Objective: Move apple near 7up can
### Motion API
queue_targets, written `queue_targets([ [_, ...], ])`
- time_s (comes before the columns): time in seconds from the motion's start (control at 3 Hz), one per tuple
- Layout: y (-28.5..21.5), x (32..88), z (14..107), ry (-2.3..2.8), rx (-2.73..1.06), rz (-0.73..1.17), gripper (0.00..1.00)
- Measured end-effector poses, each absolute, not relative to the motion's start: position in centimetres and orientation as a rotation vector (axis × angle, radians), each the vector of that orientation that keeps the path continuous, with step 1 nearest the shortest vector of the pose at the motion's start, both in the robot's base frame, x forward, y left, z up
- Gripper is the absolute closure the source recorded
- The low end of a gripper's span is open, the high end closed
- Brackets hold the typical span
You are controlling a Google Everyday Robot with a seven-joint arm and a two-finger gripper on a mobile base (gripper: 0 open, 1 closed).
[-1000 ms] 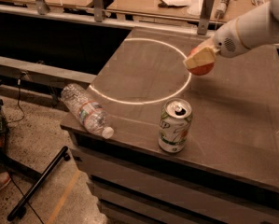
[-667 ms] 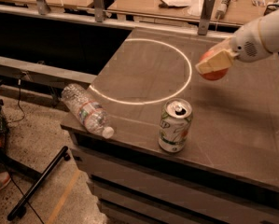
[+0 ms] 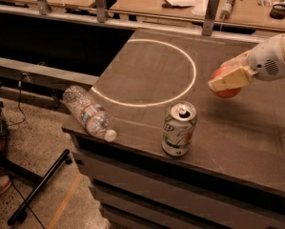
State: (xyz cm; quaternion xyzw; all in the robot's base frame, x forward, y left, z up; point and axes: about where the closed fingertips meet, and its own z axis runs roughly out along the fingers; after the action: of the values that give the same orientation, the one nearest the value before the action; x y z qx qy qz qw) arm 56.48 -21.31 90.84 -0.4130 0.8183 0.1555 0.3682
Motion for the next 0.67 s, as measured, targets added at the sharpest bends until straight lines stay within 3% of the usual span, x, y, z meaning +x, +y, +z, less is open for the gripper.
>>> queue_targets([
  [0.67,-20.8,51.1,89.4,2.088,-1.063,0.61,0.97],
])
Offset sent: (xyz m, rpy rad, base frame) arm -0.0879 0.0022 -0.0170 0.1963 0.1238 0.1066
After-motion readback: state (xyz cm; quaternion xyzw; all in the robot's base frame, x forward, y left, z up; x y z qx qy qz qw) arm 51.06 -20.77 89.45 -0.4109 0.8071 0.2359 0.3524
